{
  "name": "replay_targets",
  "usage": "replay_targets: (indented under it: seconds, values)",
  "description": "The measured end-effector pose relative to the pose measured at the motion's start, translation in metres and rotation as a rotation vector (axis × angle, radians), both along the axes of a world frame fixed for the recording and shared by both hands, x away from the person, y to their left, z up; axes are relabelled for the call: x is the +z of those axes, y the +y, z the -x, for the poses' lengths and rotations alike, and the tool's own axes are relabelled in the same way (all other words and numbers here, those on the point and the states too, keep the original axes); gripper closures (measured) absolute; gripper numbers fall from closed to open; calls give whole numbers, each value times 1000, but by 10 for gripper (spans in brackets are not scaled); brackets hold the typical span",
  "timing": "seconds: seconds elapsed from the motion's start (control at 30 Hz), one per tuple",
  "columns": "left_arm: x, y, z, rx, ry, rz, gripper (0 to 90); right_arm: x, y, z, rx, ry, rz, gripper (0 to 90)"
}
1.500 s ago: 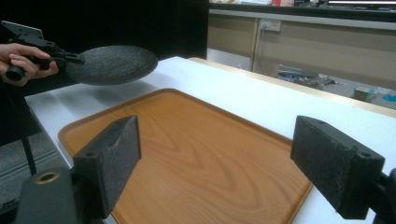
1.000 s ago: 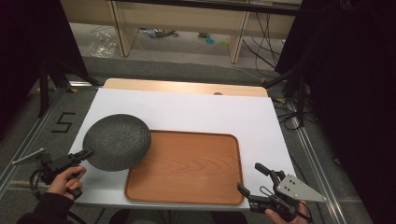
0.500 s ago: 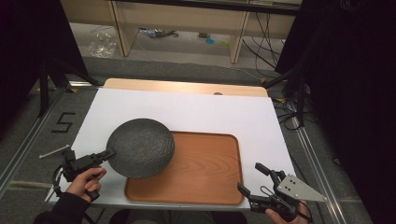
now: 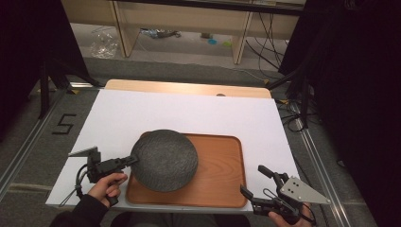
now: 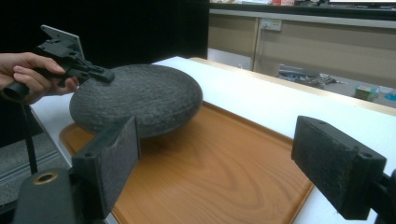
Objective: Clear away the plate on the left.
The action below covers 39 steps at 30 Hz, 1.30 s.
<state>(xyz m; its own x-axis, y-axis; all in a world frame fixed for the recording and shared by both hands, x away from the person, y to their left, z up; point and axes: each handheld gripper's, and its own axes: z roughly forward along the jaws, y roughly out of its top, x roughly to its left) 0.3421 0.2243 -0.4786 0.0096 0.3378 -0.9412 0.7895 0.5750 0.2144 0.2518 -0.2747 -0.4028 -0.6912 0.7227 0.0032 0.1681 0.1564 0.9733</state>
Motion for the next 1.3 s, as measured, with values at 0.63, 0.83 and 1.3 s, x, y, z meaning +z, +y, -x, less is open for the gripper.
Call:
replay_targets:
  seconds: [0.63,0.83,1.3]
  values:
    - [-11,-57,-12,-145,65,-64,809,1,0,2,6,30,-18,164]
    - [-8,-60,-14,-187,32,-136,824,1,1,2,5,24,-26,164]
    - [-9,-66,-14,-318,-12,-342,795,1,-1,2,9,20,-8,166]
